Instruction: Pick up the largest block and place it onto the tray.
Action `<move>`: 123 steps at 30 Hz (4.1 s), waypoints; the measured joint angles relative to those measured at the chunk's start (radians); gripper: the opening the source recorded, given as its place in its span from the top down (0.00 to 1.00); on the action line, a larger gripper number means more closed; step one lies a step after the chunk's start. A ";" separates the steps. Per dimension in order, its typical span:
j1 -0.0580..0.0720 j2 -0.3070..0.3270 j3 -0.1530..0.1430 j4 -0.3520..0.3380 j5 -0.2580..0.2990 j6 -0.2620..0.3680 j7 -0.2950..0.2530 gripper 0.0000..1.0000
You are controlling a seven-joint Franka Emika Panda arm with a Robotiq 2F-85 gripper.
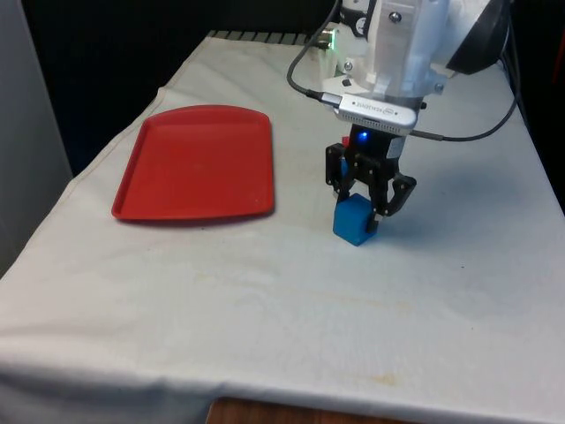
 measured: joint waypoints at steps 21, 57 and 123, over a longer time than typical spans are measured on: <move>0.003 -0.125 -0.039 -0.020 -0.088 -0.067 -0.002 0.98; 0.000 -0.272 -0.140 -0.234 -0.200 0.005 -0.094 0.98; -0.086 -0.268 -0.318 -0.435 0.074 0.152 -0.608 0.98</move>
